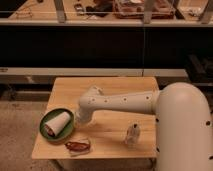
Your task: Push the ceramic bowl across the table
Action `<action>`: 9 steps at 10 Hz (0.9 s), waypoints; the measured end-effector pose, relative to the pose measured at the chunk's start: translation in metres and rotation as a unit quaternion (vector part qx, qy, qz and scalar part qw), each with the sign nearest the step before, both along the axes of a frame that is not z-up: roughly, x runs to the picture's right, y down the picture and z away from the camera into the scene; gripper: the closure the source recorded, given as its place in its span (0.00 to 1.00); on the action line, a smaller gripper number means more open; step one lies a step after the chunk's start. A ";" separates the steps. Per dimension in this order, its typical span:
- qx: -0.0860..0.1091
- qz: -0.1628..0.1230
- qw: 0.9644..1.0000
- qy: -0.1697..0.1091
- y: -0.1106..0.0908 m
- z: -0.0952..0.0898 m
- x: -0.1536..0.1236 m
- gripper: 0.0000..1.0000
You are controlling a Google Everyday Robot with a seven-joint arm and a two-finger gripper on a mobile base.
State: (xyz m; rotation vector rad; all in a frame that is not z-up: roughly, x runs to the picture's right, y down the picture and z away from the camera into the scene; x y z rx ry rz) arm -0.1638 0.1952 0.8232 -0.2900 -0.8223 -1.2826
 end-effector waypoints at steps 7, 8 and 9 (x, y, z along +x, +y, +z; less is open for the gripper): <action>-0.012 -0.014 1.000 -0.017 0.004 -0.004 -0.033 1.00; -0.012 -0.014 1.000 -0.017 0.004 -0.004 -0.033 1.00; -0.012 -0.014 1.000 -0.017 0.003 -0.004 -0.032 0.96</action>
